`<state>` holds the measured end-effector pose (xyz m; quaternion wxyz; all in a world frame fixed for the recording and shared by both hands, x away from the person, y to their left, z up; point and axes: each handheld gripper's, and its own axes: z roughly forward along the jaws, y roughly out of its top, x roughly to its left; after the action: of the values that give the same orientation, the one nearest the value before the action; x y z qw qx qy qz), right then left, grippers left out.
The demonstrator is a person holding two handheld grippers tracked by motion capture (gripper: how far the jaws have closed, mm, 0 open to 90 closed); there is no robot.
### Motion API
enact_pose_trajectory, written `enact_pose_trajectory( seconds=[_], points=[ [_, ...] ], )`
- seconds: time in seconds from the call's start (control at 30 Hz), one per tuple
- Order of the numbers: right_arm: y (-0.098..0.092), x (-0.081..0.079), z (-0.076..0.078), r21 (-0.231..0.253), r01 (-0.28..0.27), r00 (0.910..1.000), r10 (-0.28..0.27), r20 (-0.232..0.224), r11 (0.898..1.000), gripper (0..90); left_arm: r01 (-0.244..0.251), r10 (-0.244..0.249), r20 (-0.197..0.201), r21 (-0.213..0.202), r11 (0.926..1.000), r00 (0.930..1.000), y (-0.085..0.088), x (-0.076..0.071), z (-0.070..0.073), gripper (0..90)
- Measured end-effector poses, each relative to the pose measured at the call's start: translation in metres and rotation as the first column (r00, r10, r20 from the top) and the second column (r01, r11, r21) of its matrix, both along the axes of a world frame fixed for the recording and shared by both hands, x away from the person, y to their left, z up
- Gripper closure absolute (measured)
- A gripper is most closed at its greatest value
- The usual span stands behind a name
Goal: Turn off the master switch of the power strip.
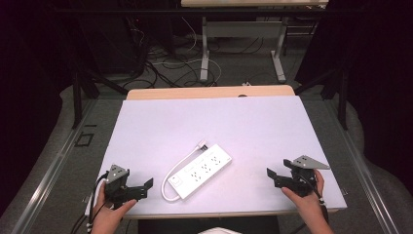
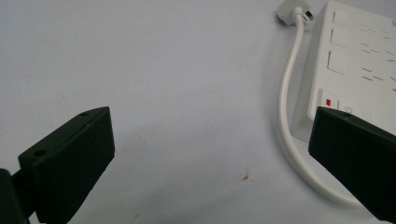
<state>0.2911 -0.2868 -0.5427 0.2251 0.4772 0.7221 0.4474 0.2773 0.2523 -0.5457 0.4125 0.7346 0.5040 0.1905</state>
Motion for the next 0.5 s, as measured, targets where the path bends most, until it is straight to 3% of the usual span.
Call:
enact_pose_trajectory(
  seconds=[0.13, 0.2, 0.33, 0.5],
  points=[
    [-0.006, 0.001, -0.009, -0.035, -0.013, 0.9999, 0.013, -0.008, 0.999, 22.0, -0.010, 0.010, -0.009, -0.004, 0.9999, 0.9999, 0.000, 0.000, 0.001, 1.0],
    [-0.011, 0.001, -0.009, -0.022, -0.008, 0.9998, 0.008, 0.019, 1.000, 22.0, -0.012, 0.012, -0.010, -0.008, 0.9999, 0.9999, -0.001, -0.001, 0.002, 1.9],
    [-0.013, -0.001, -0.008, 0.007, 0.004, 1.0000, -0.004, 0.009, 1.000, 21.9, -0.010, 0.010, -0.012, -0.013, 0.9999, 0.9999, -0.002, -0.003, 0.004, 2.0],
    [-0.012, 0.001, -0.008, 0.000, 0.004, 0.9999, -0.004, 0.012, 1.000, 21.9, -0.007, 0.007, 0.001, -0.021, 0.9998, 1.0000, -0.002, -0.003, 0.006, 2.5]
  ],
)
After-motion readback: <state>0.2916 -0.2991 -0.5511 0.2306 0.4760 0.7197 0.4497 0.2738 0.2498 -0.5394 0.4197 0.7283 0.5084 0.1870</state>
